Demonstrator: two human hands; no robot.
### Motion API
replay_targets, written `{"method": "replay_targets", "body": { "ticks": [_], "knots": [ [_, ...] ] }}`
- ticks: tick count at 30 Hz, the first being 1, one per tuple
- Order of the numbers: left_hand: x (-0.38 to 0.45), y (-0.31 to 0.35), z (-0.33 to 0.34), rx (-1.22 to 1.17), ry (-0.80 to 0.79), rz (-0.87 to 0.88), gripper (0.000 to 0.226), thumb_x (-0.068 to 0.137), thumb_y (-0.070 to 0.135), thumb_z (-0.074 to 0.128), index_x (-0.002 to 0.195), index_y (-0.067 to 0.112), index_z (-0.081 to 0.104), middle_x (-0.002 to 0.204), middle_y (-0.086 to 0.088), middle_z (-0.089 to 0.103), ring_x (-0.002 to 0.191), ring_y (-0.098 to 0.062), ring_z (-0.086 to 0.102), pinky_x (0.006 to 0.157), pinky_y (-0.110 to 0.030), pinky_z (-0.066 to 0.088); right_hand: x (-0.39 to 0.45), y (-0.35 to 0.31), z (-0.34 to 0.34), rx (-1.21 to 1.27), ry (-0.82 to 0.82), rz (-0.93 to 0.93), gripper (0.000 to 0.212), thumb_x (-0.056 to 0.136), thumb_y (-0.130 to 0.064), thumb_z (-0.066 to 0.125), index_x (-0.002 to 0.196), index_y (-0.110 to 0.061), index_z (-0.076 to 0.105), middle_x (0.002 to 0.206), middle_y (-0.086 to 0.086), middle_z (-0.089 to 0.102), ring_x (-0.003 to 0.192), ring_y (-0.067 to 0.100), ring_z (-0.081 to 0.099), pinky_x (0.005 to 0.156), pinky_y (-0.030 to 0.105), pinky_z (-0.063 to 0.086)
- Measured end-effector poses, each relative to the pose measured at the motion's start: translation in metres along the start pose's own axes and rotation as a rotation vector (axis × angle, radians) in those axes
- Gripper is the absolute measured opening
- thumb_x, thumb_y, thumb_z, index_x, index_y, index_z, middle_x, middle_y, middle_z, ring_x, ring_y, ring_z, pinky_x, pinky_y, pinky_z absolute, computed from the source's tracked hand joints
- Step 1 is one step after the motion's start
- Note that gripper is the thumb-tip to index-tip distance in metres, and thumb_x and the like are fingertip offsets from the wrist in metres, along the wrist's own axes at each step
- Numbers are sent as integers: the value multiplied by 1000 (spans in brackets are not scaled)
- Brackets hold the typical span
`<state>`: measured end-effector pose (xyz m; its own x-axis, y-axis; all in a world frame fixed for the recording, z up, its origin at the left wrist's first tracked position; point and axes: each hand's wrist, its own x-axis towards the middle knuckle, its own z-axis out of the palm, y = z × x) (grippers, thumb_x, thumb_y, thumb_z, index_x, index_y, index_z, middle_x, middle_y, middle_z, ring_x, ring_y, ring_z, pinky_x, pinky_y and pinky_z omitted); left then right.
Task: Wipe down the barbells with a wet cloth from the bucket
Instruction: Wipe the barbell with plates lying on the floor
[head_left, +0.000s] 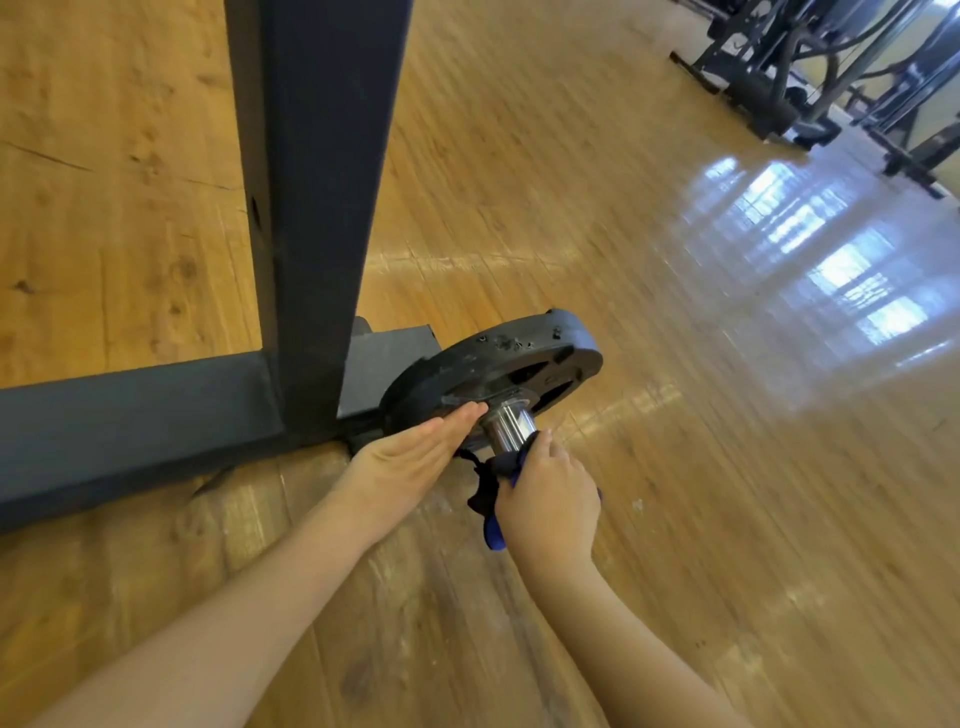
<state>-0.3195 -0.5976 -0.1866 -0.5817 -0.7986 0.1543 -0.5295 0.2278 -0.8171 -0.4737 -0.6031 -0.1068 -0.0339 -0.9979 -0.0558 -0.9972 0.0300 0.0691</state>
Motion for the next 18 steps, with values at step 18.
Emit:
{"method": "replay_targets", "body": {
  "ticks": [18],
  "knots": [
    [5,5,2,59,3,-47,64,87,8,15,147,-2,-3,151,-26,-17,135,-40,-21,101,-61,-29,26,-36,4,-4,56,212,43,97,-20,39,136,-1,38,129,12,51,118,26,48,97,34,38]
  ]
}}
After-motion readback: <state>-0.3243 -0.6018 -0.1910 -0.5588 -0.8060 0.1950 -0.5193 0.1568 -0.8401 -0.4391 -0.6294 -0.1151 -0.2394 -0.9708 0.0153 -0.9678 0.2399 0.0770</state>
